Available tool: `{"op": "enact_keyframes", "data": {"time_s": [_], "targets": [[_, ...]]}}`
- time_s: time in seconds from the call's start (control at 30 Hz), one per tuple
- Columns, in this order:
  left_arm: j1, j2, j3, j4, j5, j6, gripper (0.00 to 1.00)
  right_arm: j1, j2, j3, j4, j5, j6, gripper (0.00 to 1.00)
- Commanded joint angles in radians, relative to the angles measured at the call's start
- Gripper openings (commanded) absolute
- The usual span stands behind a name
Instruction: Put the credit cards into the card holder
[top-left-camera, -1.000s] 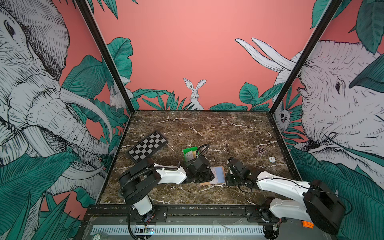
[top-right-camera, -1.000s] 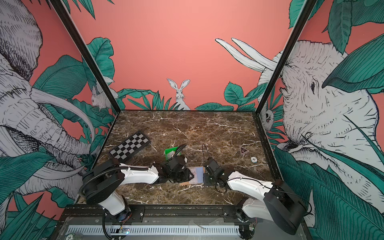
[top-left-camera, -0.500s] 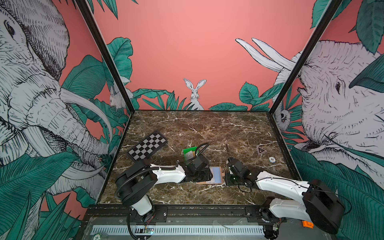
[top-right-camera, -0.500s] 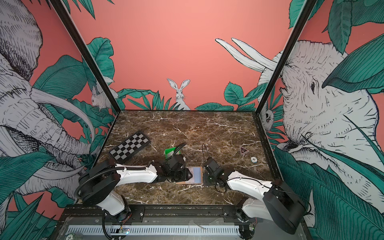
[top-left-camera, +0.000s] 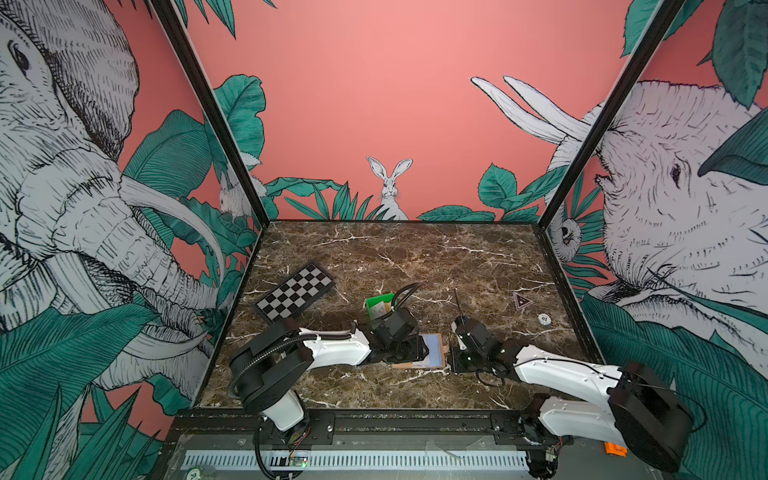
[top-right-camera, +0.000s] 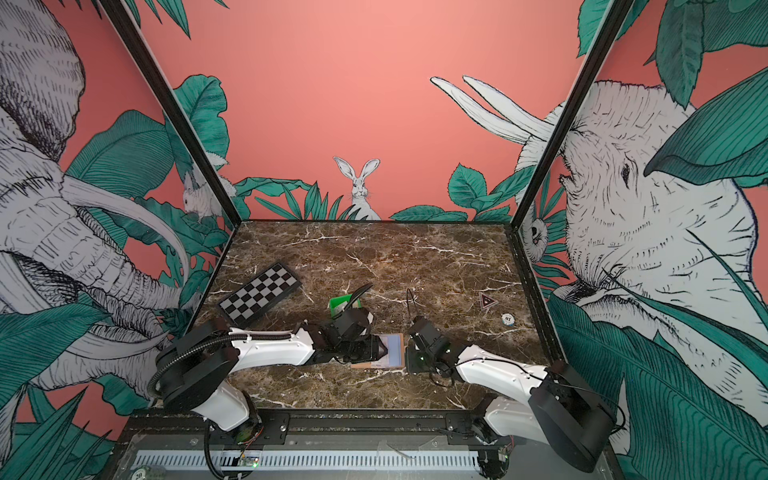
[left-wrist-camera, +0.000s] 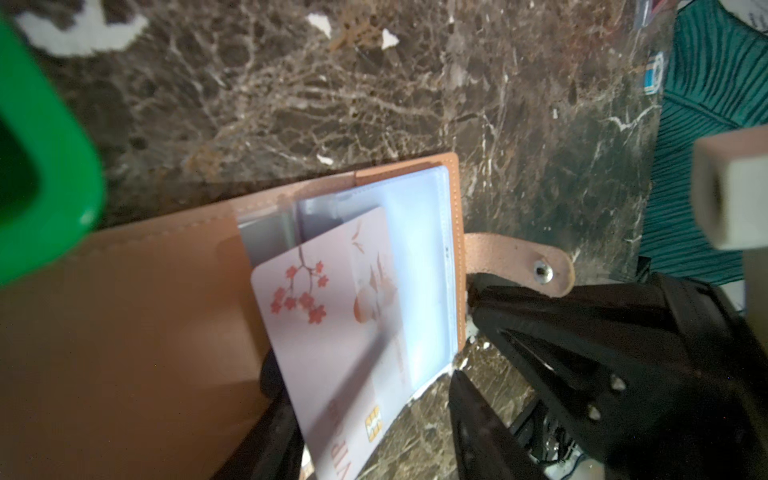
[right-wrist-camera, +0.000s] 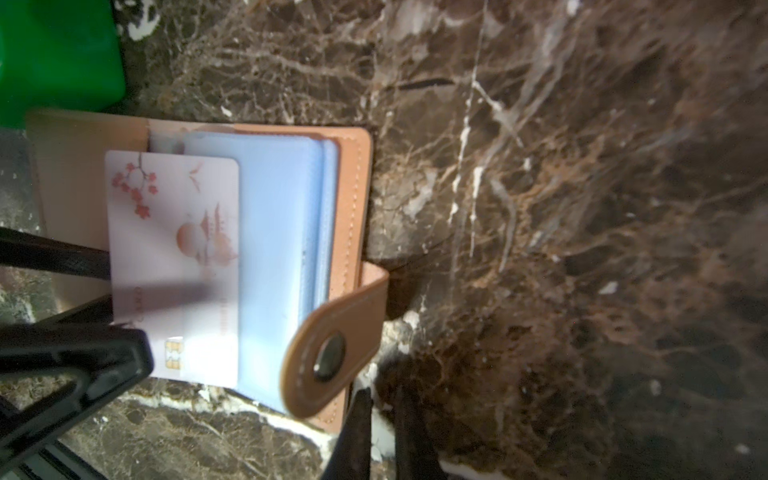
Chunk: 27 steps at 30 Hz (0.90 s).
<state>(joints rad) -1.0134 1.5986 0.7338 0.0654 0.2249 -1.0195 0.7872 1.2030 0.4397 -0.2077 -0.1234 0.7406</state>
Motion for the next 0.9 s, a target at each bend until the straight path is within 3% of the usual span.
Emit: {"op": "enact_keyframes", "data": {"time_s": [0.0, 0.47, 0.87], "targets": [[0.004, 0.013, -0.026, 0.06, 0.025, -0.033, 0.55, 0.011, 0.041, 0.025, 0.014, -0.002, 0.007, 0.14], [0.004, -0.009, -0.034, 0.013, -0.008, -0.021, 0.57, 0.079, 0.154, 0.116, -0.098, 0.103, -0.009, 0.12], [0.003, 0.049, 0.011, 0.053, 0.046, -0.011, 0.59, 0.107, 0.184, 0.131, -0.1, 0.123, 0.0, 0.07]]}}
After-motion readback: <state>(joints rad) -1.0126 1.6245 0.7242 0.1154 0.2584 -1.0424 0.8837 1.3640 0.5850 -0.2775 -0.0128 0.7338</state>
